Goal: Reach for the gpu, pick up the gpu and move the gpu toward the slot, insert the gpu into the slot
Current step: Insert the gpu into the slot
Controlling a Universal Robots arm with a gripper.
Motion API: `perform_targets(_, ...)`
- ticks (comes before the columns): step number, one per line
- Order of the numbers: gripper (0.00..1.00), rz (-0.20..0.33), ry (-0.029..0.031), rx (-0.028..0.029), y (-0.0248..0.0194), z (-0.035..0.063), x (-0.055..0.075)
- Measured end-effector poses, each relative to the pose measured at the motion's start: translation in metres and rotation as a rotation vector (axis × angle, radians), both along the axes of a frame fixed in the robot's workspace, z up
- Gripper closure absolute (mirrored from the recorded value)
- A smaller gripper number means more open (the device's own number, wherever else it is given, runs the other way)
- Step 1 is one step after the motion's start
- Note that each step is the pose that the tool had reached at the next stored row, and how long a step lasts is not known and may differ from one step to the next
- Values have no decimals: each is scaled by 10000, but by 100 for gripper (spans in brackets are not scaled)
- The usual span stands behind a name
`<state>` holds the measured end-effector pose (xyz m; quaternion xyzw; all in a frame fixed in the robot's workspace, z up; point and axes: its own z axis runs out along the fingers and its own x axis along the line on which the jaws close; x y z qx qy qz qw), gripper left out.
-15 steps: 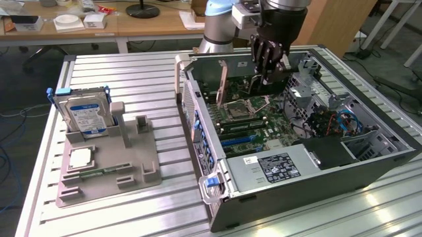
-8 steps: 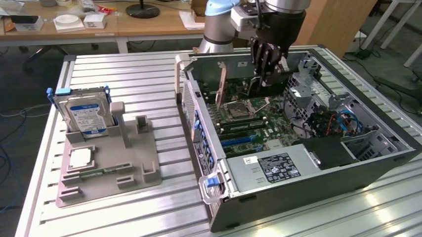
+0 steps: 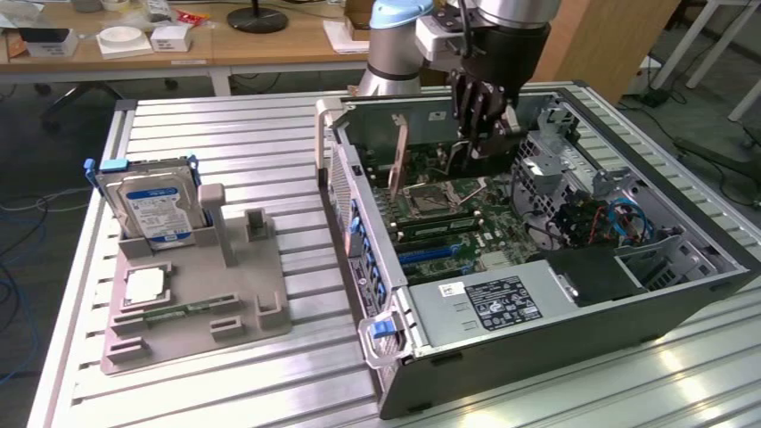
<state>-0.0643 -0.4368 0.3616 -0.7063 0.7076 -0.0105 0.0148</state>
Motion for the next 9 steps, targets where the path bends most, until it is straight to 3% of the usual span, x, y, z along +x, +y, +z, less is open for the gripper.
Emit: perform_targets(9, 73, 0, 0, -1, -7, -45, -13)
